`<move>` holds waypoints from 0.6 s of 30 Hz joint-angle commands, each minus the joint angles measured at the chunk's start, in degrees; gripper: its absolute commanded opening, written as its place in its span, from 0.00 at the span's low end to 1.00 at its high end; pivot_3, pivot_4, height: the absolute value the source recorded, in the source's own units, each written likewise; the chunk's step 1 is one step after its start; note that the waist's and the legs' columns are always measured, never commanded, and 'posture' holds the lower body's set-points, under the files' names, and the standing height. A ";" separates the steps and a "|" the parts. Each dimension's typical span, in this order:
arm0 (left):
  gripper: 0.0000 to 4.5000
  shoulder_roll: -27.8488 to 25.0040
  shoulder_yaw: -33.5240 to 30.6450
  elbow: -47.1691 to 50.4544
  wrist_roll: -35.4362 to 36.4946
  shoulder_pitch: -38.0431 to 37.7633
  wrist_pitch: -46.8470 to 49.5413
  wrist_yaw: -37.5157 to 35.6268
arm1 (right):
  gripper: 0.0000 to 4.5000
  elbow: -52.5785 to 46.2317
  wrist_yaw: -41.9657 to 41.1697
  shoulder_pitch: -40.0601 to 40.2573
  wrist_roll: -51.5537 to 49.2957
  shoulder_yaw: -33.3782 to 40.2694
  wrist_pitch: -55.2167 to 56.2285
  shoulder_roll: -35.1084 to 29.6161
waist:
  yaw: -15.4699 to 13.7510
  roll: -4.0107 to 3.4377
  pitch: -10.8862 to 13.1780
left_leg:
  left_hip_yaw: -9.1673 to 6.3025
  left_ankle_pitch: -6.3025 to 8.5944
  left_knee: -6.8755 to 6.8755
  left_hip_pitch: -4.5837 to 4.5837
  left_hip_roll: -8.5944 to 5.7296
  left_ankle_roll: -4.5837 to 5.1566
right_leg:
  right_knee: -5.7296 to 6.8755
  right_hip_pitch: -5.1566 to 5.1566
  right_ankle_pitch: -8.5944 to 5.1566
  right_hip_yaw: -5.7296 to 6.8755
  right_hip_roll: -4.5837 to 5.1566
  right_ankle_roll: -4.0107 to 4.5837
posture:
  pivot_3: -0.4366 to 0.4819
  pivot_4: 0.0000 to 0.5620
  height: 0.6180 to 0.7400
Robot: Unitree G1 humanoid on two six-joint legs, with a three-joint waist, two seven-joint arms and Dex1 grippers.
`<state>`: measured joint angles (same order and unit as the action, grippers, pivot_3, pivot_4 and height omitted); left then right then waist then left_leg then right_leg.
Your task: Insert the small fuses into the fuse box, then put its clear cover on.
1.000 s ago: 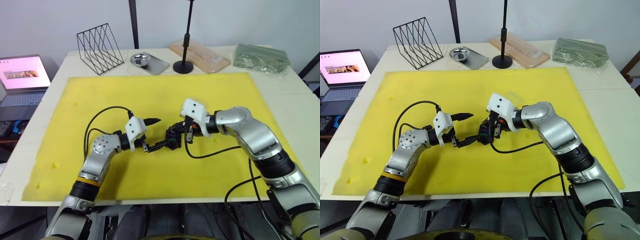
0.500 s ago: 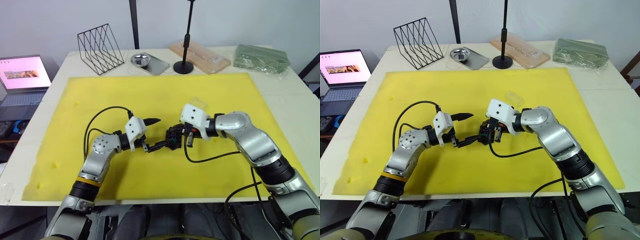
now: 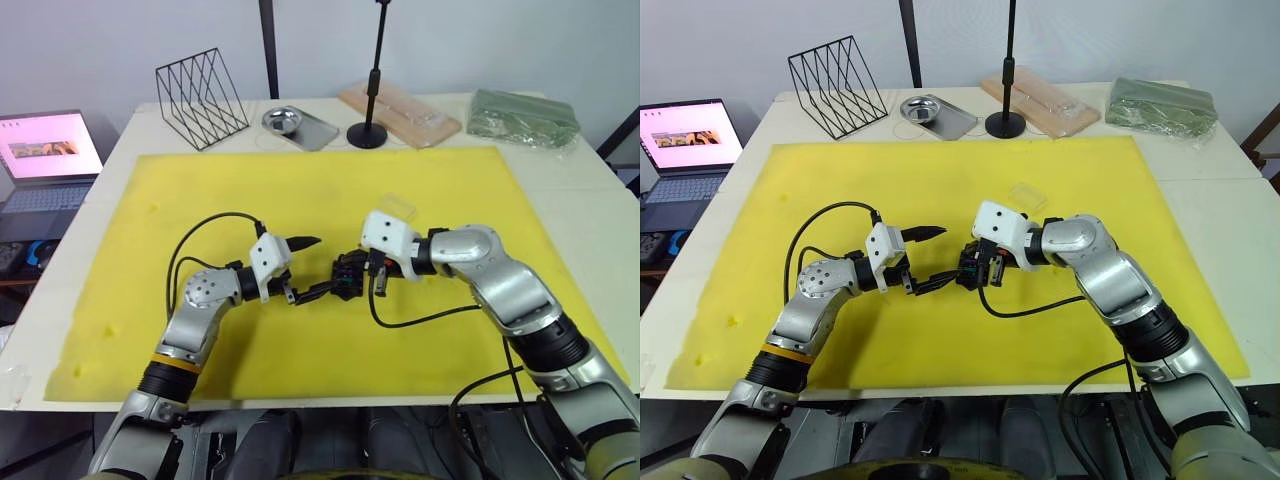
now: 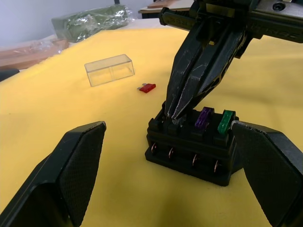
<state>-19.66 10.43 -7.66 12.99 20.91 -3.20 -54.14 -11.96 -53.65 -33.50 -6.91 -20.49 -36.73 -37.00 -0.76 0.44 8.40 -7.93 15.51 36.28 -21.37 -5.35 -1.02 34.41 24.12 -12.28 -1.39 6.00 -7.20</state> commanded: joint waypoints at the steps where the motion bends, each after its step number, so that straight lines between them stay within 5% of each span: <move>1: 1.00 -0.97 -1.15 2.67 1.21 0.18 -0.52 -1.02 | 0.01 2.73 -0.02 1.53 -0.45 0.90 0.59 0.78 | 0.03 0.00 0.00 | 0.00 0.00 0.00 0.00 0.00 0.00 | 0.00 0.00 0.00 0.00 0.00 0.00 | 0.48 0.27 1.00; 12: 1.00 -4.89 -3.71 5.07 4.51 1.00 1.04 -4.34 | 0.01 -2.36 1.46 2.85 -7.50 10.93 0.32 2.39 | 0.12 -0.05 0.05 | -0.01 0.00 -0.04 -0.12 0.00 0.00 | 0.01 0.18 0.00 -0.01 -0.01 0.00 | 0.48 0.27 1.00; 18: 1.00 -11.88 -7.62 6.40 6.79 2.72 3.58 -8.08 | 0.01 -9.23 -0.02 4.34 -12.43 18.77 -1.94 -3.17 | 0.05 -0.07 0.10 | -0.01 0.00 -0.04 -0.14 0.01 0.00 | 0.02 0.21 0.00 -0.01 -0.01 0.00 | 0.48 0.27 1.00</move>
<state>-29.77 5.75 -3.21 18.29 22.31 0.09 -61.43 -18.78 -53.38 -29.52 -18.47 -4.90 -39.13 -38.59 -0.71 0.38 8.50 -7.94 15.51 36.24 -21.52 -5.33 -1.02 34.41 24.32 -12.28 -1.40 5.98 -7.20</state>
